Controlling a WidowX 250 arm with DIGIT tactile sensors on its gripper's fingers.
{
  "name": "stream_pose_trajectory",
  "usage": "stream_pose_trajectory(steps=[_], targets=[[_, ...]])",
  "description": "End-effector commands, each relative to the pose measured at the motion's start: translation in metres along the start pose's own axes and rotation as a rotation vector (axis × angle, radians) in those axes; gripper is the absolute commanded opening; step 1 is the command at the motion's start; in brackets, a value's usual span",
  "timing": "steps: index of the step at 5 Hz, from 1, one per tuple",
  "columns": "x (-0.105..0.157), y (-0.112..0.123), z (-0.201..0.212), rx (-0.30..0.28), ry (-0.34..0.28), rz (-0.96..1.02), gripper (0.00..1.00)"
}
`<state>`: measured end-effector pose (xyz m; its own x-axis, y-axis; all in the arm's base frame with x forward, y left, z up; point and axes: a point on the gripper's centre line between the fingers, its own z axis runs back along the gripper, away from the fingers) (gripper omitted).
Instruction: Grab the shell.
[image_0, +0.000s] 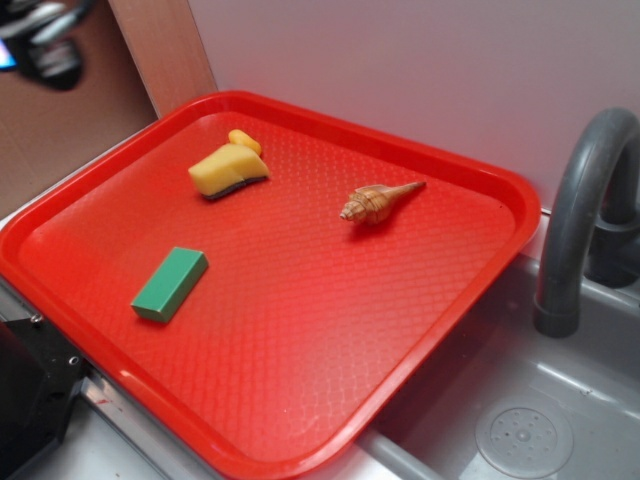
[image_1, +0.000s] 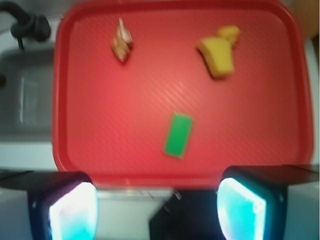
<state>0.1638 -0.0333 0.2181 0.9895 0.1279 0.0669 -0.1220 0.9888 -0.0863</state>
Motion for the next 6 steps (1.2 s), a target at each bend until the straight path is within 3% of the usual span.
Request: stream_pose_trajectory(steps=[1,2,4,6], targets=[[0.065,-0.03,-0.037,-0.076,-0.063,-0.01,1.0],[0.088,-0.043,-0.071,-0.149,-0.023,-0.033,1.0],[0.129,-0.052,-0.137,-0.021,0.0,-0.069,1.0],[0.141,-0.064,-0.18,-0.002,0.04,-0.093,1.0]])
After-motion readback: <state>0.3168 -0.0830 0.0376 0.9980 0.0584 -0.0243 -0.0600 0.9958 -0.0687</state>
